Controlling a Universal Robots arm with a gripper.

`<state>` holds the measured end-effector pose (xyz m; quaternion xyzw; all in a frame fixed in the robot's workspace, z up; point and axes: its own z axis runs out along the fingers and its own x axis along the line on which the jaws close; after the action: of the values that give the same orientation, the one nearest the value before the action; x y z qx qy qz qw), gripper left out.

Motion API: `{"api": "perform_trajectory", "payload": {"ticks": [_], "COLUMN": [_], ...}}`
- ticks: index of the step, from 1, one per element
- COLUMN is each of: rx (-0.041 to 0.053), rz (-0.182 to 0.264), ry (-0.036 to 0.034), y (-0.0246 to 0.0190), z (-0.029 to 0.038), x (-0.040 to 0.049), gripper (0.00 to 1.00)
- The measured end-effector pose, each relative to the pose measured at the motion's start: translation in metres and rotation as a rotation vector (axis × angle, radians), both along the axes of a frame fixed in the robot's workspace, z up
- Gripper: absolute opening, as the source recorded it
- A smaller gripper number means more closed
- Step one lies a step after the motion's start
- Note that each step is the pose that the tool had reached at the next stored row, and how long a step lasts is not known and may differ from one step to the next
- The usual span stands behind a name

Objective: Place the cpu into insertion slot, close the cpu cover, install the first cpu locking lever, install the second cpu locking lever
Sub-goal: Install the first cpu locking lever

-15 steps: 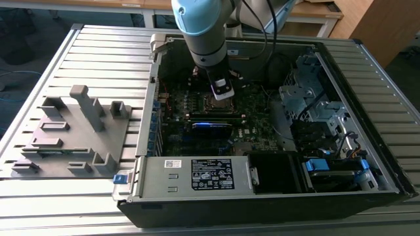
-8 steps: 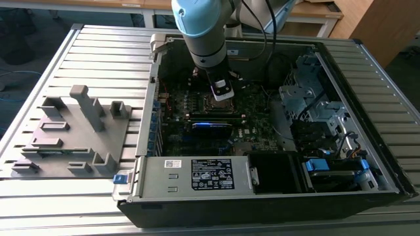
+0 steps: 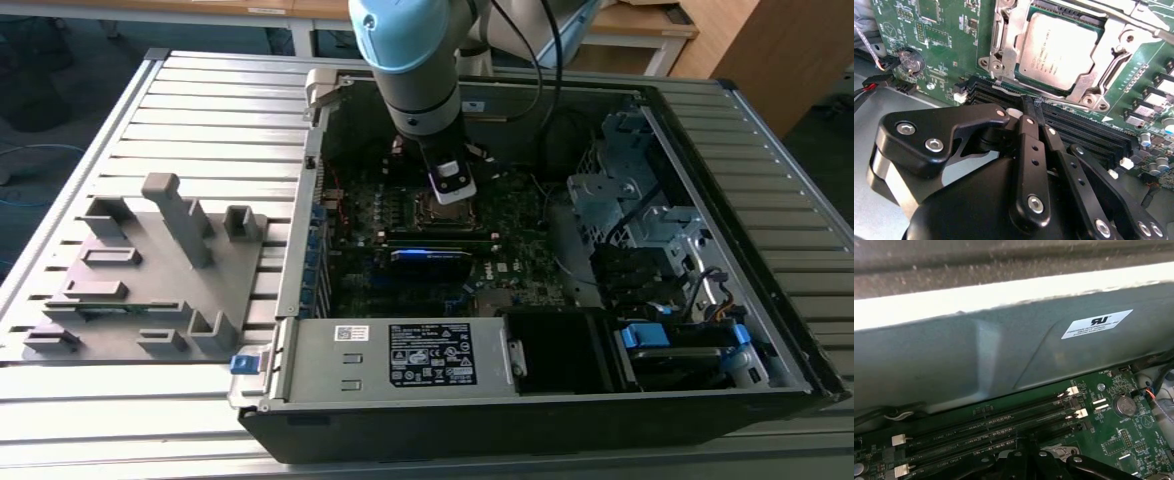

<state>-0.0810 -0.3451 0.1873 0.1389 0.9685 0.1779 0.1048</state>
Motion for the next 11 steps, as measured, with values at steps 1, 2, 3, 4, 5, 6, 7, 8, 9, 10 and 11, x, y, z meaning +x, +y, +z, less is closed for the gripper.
{"api": "perform_trajectory", "payload": {"ticks": [1, 2, 3, 4, 5, 6, 7, 8, 9, 10, 11], "rx": [0.0001, 0.0, -0.0001, -0.0002, -0.0008, -0.0017, -0.003, -0.0044, -0.0054, -0.0057, -0.0059], "rz": [0.0, 0.0, 0.0, 0.0, 0.0, 0.0, -0.001, -0.002, -0.002, -0.003, -0.003], "ry": [0.0, 0.0, -0.0001, -0.0002, -0.0003, -0.0002, -0.0003, -0.0006, -0.001, -0.0015, -0.0019], "y": [0.0, 0.0, 0.0, 0.0001, 0.0, 0.0, 0.0, 0.0, 0.0, 0.0, 0.0], "z": [0.0007, 0.0014, 0.0018, 0.0018, 0.0018, 0.0019, 0.0019, 0.002, 0.002, 0.0019, 0.0018], "x": [0.0, 0.0, 0.0, 0.0, 0.0, 0.0, 0.0, 0.0, 0.0, 0.0, 0.0], "gripper": [0.1, 0.1, 0.1, 0.1, 0.1, 0.1, 0.1, 0.1, 0.1, 0.1, 0.1]}}
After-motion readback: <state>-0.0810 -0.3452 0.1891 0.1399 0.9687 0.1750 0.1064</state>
